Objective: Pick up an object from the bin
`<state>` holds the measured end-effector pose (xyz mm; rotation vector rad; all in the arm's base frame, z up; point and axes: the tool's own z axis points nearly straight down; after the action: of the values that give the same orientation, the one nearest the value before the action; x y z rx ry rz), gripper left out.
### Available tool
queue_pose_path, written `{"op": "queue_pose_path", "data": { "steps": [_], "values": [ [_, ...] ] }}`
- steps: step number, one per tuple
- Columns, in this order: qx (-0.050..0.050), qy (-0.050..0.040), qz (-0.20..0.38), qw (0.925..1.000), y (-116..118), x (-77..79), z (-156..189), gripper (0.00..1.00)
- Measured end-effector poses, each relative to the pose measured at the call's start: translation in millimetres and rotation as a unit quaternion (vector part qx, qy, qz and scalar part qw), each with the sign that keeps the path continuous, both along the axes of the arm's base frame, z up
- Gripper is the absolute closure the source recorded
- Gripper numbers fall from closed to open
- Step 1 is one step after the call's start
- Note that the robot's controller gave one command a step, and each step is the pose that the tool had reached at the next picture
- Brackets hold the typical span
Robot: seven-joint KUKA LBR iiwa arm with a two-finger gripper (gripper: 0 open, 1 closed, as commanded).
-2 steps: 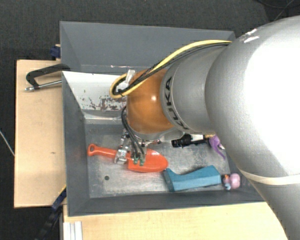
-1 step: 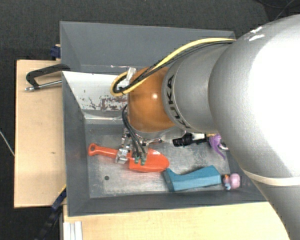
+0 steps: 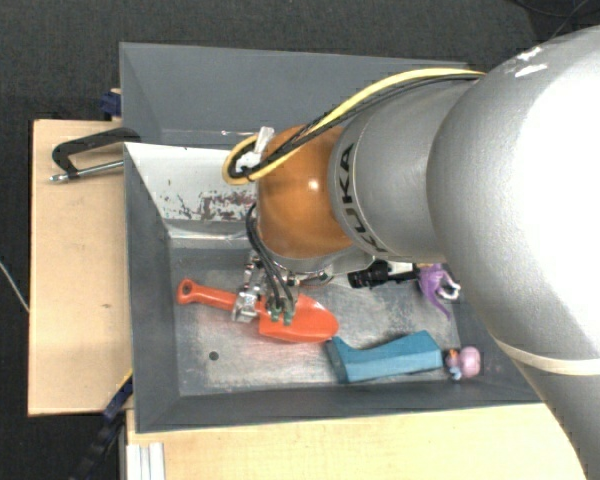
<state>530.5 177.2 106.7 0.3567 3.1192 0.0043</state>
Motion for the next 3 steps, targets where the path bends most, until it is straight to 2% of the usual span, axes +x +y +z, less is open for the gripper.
{"op": "queue_pose_path", "data": {
  "steps": [2, 3],
  "values": [
    [0.0, -0.0011, 0.0, 1.0, 0, 0.7, 16, 1.0],
    [-0.001, 0.0017, 0.0, 1.0, 0, -0.3, 26, 1.0]
  ]
}}
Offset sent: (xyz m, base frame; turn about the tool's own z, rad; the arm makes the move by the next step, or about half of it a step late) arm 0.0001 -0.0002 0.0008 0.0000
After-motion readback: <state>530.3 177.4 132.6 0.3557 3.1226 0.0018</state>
